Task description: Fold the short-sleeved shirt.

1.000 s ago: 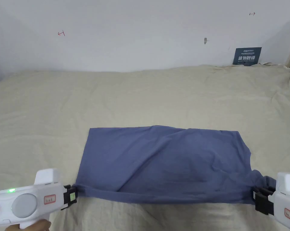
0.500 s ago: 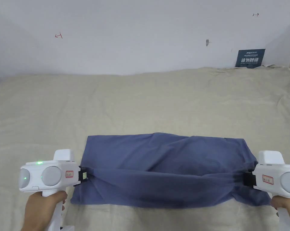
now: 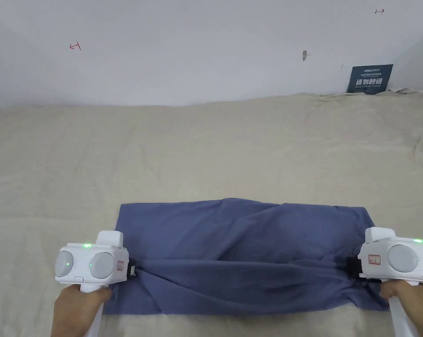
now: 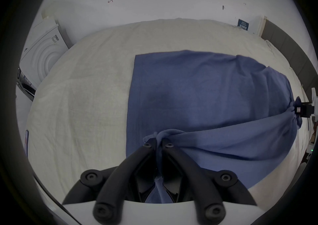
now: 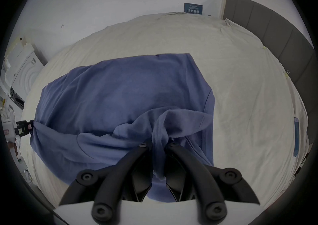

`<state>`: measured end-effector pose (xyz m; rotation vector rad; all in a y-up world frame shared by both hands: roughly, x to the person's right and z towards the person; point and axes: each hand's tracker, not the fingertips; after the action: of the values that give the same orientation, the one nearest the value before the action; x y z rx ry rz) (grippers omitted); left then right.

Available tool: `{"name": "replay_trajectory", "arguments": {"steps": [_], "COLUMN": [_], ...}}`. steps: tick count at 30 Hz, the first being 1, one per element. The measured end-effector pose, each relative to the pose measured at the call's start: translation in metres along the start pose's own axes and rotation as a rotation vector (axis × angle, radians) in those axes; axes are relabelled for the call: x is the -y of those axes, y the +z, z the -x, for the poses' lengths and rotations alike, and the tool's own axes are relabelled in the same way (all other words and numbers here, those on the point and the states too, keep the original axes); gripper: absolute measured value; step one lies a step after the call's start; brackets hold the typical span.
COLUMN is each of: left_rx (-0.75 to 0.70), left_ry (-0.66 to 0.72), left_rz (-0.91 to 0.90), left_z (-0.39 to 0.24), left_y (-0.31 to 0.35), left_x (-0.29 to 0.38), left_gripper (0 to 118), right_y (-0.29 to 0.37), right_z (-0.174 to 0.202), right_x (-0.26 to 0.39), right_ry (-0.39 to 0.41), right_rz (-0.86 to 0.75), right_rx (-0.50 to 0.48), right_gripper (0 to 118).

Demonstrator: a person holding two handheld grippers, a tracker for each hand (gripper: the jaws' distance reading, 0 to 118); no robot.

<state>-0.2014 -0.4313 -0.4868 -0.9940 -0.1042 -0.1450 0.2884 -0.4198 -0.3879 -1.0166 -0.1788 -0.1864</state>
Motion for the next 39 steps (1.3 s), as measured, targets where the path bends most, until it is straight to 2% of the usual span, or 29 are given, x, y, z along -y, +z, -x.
{"name": "replay_trajectory", "arguments": {"steps": [6, 8, 9, 10, 11, 12, 13, 15, 29, 31, 32, 33, 35, 36, 37, 39], "left_rx": [-0.009, 0.007, 0.029, 0.033, 0.052, 0.047, 0.041, 0.044, 0.073, 0.071, 0.071, 0.070, 0.059, 0.049, 0.042, 0.036], "left_ry": [-0.008, 0.009, 0.025, 0.031, 0.036, 0.038, 0.044, 0.054, 0.122, 0.138, 0.142, 0.143, 0.142, 0.144, 0.146, 0.125], "left_rz": [0.026, 0.045, 0.050, 0.045, 0.035, 0.030, 0.020, -0.029, -0.331, -0.388, -0.418, -0.445, -0.485, -0.502, -0.527, -0.586], "left_z": [-0.003, -0.001, -0.001, 0.000, 0.000, -0.001, -0.002, -0.002, 0.018, 0.021, 0.022, 0.022, 0.022, 0.021, 0.019, 0.016], "left_y": [-0.002, 0.002, 0.007, 0.011, 0.017, 0.021, 0.026, 0.041, 0.156, 0.170, 0.176, 0.182, 0.192, 0.195, 0.198, 0.205], "left_x": [-0.002, -0.007, -0.008, -0.010, -0.011, -0.012, -0.012, -0.012, 0.022, 0.032, 0.037, 0.042, 0.052, 0.056, 0.061, 0.071], "left_gripper": [6, 22, 36, 66, 86, 104, 114, 115, 114, 110, 102, 94, 78, 74, 69, 41], "right_y": [0.003, 0.011, 0.016, 0.022, 0.029, 0.036, 0.044, 0.061, 0.203, 0.214, 0.219, 0.222, 0.227, 0.229, 0.231, 0.233], "right_z": [0.002, 0.004, 0.004, 0.005, 0.004, 0.004, 0.004, 0.003, 0.004, 0.004, 0.004, 0.004, 0.004, 0.004, 0.004, 0.006], "right_x": [0.003, 0.003, 0.004, 0.004, 0.005, 0.005, 0.006, 0.008, 0.042, 0.050, 0.055, 0.060, 0.070, 0.074, 0.079, 0.088], "right_ry": [-0.016, -0.013, -0.017, -0.022, -0.026, -0.028, -0.028, -0.025, 0.028, 0.033, 0.039, 0.045, 0.050, 0.048, 0.046, 0.053], "right_rz": [-0.003, -0.013, -0.026, -0.039, -0.059, -0.084, -0.107, -0.157, -0.576, -0.612, -0.635, -0.655, -0.691, -0.704, -0.723, -0.759], "right_rx": [0.008, 0.009, 0.006, 0.001, -0.005, -0.014, -0.023, -0.023, -0.036, -0.033, -0.027, -0.015, 0.007, 0.009, 0.014, 0.030], "right_gripper": [11, 21, 33, 54, 70, 83, 94, 98, 100, 100, 99, 95, 76, 63, 45, 23]}}
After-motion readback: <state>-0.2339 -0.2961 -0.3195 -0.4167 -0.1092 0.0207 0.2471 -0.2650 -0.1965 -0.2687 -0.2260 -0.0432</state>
